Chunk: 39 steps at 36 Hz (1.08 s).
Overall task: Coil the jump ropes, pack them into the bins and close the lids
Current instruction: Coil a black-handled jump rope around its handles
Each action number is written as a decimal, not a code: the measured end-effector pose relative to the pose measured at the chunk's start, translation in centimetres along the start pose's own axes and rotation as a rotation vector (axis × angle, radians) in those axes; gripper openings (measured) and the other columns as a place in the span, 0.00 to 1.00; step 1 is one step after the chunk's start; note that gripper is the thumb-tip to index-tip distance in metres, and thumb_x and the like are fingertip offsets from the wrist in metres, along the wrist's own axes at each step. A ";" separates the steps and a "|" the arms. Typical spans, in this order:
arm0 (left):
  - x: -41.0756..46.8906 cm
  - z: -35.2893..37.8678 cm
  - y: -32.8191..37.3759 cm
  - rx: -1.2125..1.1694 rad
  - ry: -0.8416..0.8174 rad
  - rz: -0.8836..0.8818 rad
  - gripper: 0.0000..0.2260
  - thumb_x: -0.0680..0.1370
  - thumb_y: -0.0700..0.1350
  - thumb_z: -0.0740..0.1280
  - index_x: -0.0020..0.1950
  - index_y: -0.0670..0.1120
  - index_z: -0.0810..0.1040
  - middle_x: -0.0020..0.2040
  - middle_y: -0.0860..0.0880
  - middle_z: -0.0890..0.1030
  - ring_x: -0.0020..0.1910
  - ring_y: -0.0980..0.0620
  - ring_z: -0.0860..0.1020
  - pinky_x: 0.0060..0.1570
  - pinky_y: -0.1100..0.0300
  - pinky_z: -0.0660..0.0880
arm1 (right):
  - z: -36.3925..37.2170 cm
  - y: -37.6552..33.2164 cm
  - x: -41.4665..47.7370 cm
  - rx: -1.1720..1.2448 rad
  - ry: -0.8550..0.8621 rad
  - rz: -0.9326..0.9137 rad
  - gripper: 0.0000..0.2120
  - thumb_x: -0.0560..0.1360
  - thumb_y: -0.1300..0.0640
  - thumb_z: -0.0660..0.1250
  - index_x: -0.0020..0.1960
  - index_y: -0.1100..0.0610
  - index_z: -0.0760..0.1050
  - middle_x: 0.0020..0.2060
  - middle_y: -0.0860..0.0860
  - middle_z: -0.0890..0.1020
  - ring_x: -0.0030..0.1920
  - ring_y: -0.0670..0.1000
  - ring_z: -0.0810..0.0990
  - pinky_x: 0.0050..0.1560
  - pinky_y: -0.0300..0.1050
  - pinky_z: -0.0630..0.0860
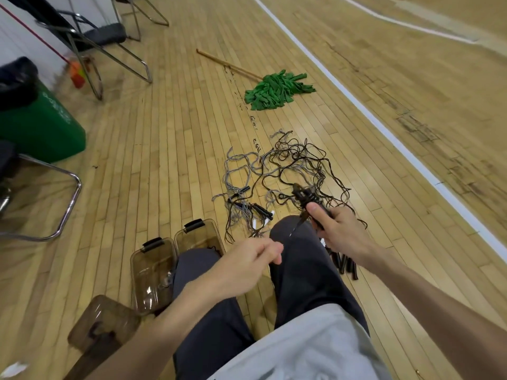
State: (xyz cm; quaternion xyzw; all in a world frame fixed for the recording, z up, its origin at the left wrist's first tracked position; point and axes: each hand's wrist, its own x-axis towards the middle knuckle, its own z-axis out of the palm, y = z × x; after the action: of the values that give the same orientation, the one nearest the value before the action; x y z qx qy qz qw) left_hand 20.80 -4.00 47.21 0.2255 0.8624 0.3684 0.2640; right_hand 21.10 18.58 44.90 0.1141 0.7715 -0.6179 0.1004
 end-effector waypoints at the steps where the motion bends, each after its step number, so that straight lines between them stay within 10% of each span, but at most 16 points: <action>1: -0.4 0.0 0.6 0.150 -0.018 0.047 0.17 0.85 0.54 0.57 0.43 0.46 0.76 0.30 0.56 0.73 0.29 0.58 0.70 0.32 0.59 0.65 | 0.2 0.7 0.2 -0.018 -0.014 0.016 0.22 0.81 0.43 0.62 0.38 0.59 0.72 0.22 0.44 0.68 0.22 0.44 0.63 0.23 0.35 0.60; 11: -0.9 -5.4 5.0 0.720 -0.122 0.201 0.14 0.85 0.54 0.57 0.57 0.49 0.79 0.47 0.55 0.77 0.45 0.56 0.73 0.48 0.61 0.70 | 2.7 1.3 -1.2 -0.442 -0.314 -0.052 0.23 0.82 0.39 0.58 0.37 0.54 0.73 0.25 0.46 0.72 0.25 0.44 0.68 0.30 0.42 0.65; 17: 0.1 -8.0 5.2 0.464 -0.148 0.275 0.09 0.79 0.51 0.69 0.52 0.49 0.86 0.41 0.59 0.81 0.46 0.59 0.78 0.46 0.68 0.70 | 3.3 -1.1 -3.4 -0.622 -0.533 -0.096 0.23 0.83 0.40 0.55 0.40 0.55 0.73 0.28 0.46 0.73 0.32 0.48 0.73 0.42 0.49 0.74; 22: 1.1 -8.9 4.1 0.163 -0.166 0.242 0.03 0.77 0.45 0.73 0.47 0.47 0.87 0.37 0.54 0.84 0.36 0.58 0.79 0.37 0.69 0.70 | 3.2 -2.6 -4.8 -0.565 -0.636 -0.114 0.24 0.84 0.41 0.52 0.44 0.59 0.73 0.31 0.51 0.73 0.28 0.44 0.69 0.34 0.34 0.69; 29: 1.4 -8.8 2.2 -0.172 -0.195 0.256 0.11 0.74 0.55 0.73 0.47 0.48 0.86 0.39 0.39 0.82 0.39 0.31 0.75 0.38 0.36 0.73 | 2.8 -4.4 -6.5 -0.562 -0.695 -0.172 0.25 0.84 0.41 0.51 0.48 0.61 0.72 0.33 0.53 0.73 0.29 0.45 0.68 0.33 0.34 0.68; 39: 3.4 -5.5 2.6 -0.412 -0.231 0.198 0.10 0.71 0.54 0.72 0.43 0.49 0.86 0.31 0.44 0.78 0.31 0.49 0.72 0.32 0.58 0.67 | 3.5 -6.2 -7.3 -0.375 -0.719 -0.214 0.23 0.84 0.44 0.53 0.47 0.64 0.70 0.26 0.42 0.69 0.26 0.43 0.66 0.31 0.33 0.66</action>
State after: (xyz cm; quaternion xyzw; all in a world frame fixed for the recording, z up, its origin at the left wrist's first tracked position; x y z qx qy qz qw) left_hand 15.35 -3.21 51.43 0.2910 0.7069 0.5323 0.3636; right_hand 26.26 13.45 52.08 -0.2096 0.7940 -0.4742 0.3176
